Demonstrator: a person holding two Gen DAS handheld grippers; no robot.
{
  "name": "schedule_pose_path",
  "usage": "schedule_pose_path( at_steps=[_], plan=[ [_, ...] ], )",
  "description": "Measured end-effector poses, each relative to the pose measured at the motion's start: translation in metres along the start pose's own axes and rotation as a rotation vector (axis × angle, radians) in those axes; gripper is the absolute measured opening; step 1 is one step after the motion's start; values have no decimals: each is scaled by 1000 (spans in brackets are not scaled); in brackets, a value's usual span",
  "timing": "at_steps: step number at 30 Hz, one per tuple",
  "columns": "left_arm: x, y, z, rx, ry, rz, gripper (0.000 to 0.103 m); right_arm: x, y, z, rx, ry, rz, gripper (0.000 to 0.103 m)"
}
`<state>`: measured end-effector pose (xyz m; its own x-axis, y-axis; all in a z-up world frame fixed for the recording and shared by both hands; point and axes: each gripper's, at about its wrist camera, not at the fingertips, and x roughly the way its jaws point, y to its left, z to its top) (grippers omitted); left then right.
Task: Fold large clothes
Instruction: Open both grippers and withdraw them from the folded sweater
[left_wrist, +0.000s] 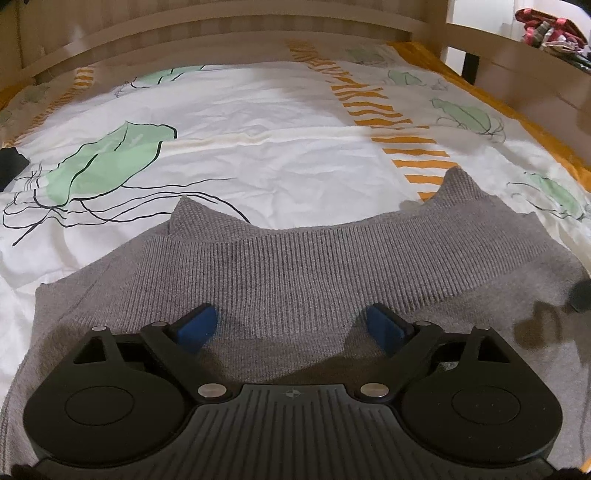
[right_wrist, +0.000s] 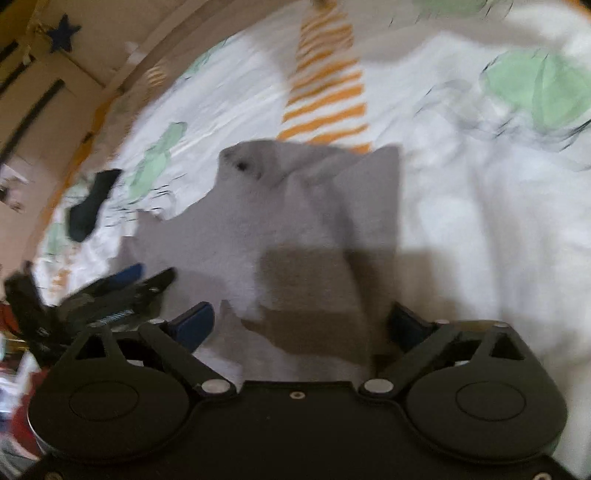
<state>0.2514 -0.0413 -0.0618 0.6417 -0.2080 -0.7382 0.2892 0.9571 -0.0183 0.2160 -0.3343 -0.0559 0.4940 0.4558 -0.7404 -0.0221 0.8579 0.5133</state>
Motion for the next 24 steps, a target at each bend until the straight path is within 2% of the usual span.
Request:
schedule_pose_path(
  at_steps=[4, 8, 10, 12, 14, 16, 18, 20, 24],
  plan=[
    [0, 1, 1, -12, -3, -3, 91, 14, -17, 6, 91, -17, 115, 103],
    [-5, 4, 4, -25, -1, -19, 89, 13, -28, 6, 166, -37, 174, 103],
    [-13, 5, 7, -40, -10, -18, 81, 12, -26, 4, 156, -39, 170, 103],
    [-26, 4, 8, -67, -35, -9, 65, 14, -22, 5, 134, -38, 153, 103],
    [-42, 2, 6, -99, -66, -51, 60, 14, -19, 5, 113, -37, 137, 103],
    [-57, -3, 1, -130, -78, -100, 48, 14, -18, 5, 103, -38, 131, 103],
    [-68, -10, -8, -153, -89, -129, 31, 14, -19, 6, 103, -37, 132, 103],
    [-73, -17, -18, -167, -83, -155, 24, 14, -20, 6, 106, -37, 133, 103],
    [-77, -30, -43, -199, -71, -191, 21, 14, -20, 6, 97, -33, 132, 103]
  ],
)
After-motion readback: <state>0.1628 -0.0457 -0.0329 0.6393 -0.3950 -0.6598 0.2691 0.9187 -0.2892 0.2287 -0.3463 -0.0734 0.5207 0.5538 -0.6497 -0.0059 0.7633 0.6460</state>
